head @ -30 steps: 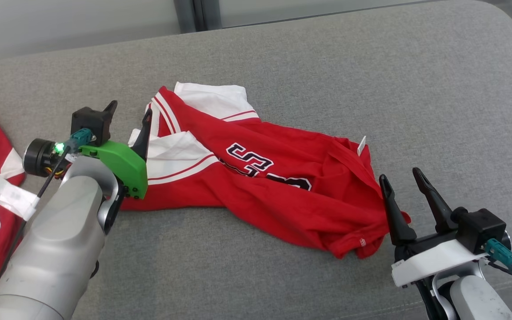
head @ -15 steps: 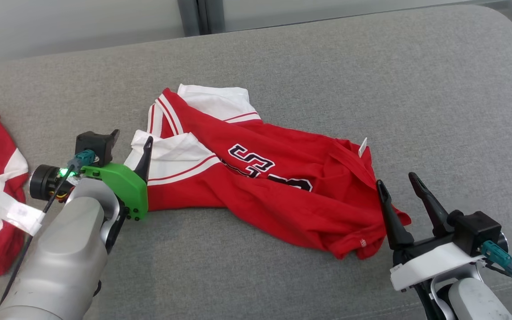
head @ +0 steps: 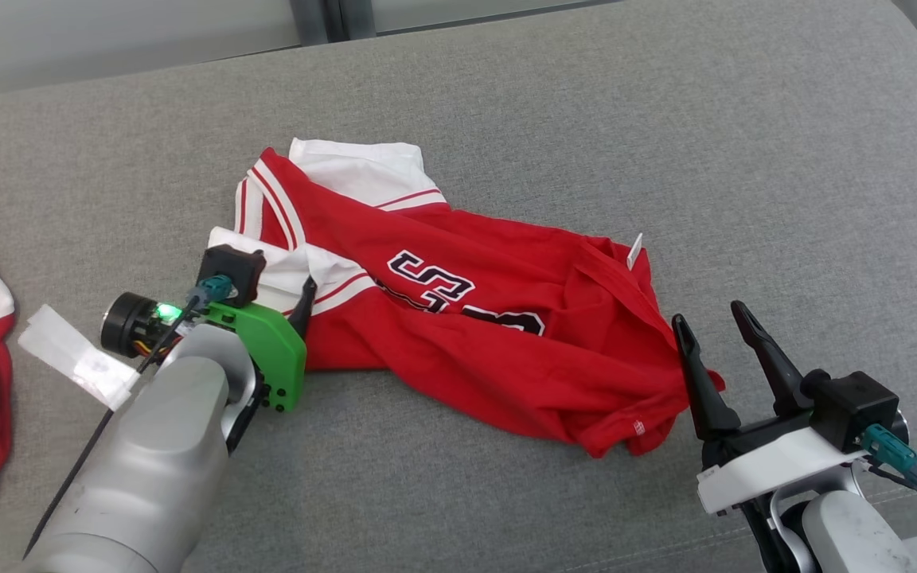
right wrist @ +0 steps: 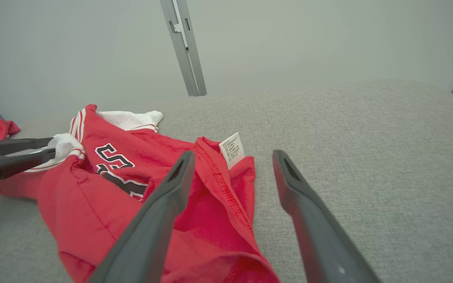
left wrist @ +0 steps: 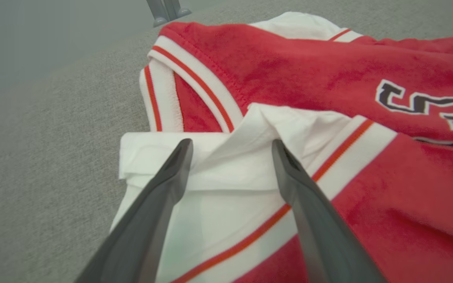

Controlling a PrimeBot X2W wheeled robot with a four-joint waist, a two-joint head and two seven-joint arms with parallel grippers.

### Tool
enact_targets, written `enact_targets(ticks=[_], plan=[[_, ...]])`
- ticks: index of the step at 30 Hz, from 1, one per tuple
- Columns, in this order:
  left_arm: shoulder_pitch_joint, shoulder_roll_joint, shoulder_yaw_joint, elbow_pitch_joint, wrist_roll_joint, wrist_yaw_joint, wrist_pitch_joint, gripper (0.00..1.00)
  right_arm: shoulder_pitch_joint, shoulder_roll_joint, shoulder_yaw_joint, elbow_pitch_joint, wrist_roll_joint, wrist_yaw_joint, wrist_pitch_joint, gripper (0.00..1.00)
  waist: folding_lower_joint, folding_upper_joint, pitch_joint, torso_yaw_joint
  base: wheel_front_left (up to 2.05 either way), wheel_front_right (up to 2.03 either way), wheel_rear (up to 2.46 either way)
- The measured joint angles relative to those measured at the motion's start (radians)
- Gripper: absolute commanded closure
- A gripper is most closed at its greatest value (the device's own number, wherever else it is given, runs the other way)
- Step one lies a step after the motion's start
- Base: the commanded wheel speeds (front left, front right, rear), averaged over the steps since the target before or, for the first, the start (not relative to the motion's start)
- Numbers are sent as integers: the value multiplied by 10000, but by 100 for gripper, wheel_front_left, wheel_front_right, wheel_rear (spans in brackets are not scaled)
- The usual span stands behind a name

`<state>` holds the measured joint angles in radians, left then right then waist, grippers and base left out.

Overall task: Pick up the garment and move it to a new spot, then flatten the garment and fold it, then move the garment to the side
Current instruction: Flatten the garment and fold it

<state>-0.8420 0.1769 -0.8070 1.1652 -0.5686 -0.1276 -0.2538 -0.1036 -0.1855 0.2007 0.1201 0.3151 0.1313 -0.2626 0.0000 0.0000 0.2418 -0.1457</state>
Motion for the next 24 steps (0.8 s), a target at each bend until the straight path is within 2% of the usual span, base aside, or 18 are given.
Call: enact_targets(ticks=[7,8,9,10,18,24], plan=[[64,-117,-662,-148,-407,-12,117,0,-16,-13,15,10,0,0,0,0,0,0,57,-5,0,0,0],[69,-115,-731,-167,-466,-12,117,18,-39,-13,33,10,0,0,0,0,0,0,64,-19,0,0,0],[66,-105,-777,-173,-512,-12,117,84,-55,-13,46,8,0,0,0,0,0,0,67,-29,0,0,0],[59,-79,-851,-163,-552,-12,115,100,-60,-13,63,12,0,0,0,0,0,0,70,-42,0,0,0],[-181,63,-692,-301,-550,-10,-71,100,-36,15,29,65,0,0,0,0,0,0,-43,110,0,0,0],[156,324,257,-1871,-339,380,-86,100,124,79,23,132,0,0,0,0,0,0,-420,363,0,0,0]])
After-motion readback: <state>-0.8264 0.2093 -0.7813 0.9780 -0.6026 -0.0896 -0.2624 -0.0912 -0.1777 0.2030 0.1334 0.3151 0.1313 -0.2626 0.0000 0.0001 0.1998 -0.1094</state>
